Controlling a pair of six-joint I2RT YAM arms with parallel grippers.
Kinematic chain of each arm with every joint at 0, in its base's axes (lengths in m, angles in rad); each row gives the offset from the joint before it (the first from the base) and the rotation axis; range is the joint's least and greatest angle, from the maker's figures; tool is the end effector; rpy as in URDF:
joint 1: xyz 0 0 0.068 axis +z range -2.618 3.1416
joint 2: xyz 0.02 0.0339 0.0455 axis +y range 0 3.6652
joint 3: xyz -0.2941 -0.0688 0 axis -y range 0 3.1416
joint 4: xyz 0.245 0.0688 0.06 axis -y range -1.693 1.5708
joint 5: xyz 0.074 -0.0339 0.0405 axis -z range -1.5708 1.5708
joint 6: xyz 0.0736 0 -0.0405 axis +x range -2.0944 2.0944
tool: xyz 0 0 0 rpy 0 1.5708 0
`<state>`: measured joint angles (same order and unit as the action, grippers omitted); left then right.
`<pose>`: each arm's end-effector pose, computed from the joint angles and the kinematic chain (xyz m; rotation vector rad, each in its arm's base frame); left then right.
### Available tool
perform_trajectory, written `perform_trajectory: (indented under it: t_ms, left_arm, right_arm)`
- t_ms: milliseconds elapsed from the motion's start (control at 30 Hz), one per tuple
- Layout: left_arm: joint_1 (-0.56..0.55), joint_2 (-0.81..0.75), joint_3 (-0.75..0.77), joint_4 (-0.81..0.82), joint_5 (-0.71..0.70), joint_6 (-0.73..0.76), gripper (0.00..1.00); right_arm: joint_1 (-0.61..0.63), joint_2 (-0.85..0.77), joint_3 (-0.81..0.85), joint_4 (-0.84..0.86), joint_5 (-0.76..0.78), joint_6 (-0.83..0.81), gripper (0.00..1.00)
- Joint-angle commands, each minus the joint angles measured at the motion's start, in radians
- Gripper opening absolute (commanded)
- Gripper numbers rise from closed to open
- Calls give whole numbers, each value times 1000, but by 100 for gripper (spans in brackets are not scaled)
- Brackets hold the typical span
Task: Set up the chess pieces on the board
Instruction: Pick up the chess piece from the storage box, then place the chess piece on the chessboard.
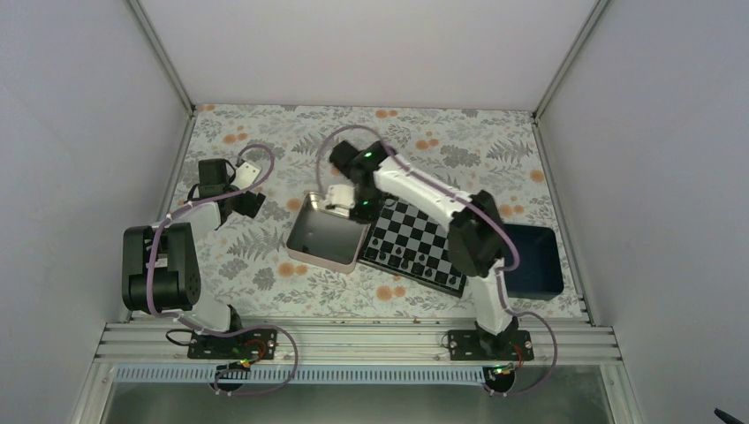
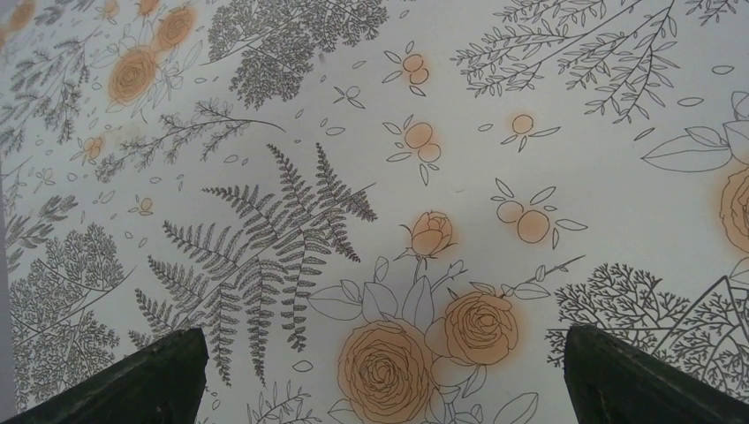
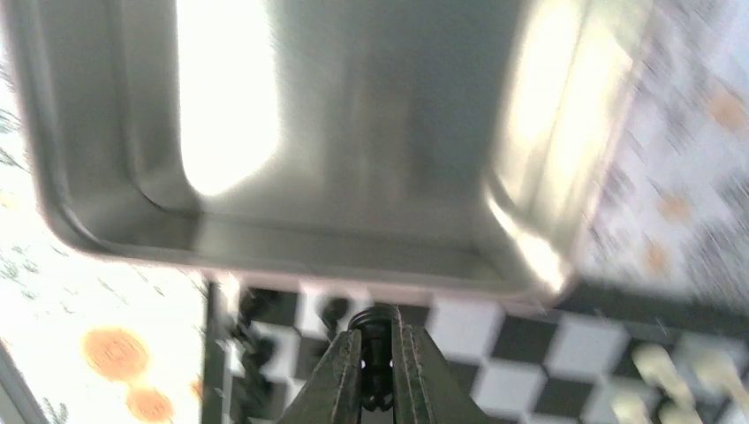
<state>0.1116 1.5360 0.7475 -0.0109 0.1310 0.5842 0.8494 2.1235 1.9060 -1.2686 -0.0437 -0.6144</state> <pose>0.3265 0.0269 0.1706 0.6157 2.2875 0.1818 0.2876 0.3318 0.2225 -2.0481 2.2756 0.0816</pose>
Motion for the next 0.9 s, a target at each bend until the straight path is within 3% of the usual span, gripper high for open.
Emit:
perform_trajectory:
  t_ms: [0,300,533,867]
  left_arm:
    - [7,-11,-7,37,-3,4,100]
    - [7,-11,0,55,-32,-10,100]
    - [6,-11,7,55,-24,-23,100]
    - [7,-26,4,51,-35,-21,100]
  right_arm:
    - [-176,-154,-123,15,52,22,8]
    - [-465,-501,-609,152,54,-29,8]
    - [-495,-641,-907,286,19,-72,8]
    - [-493,-670,-1032,387,-36,-72,9]
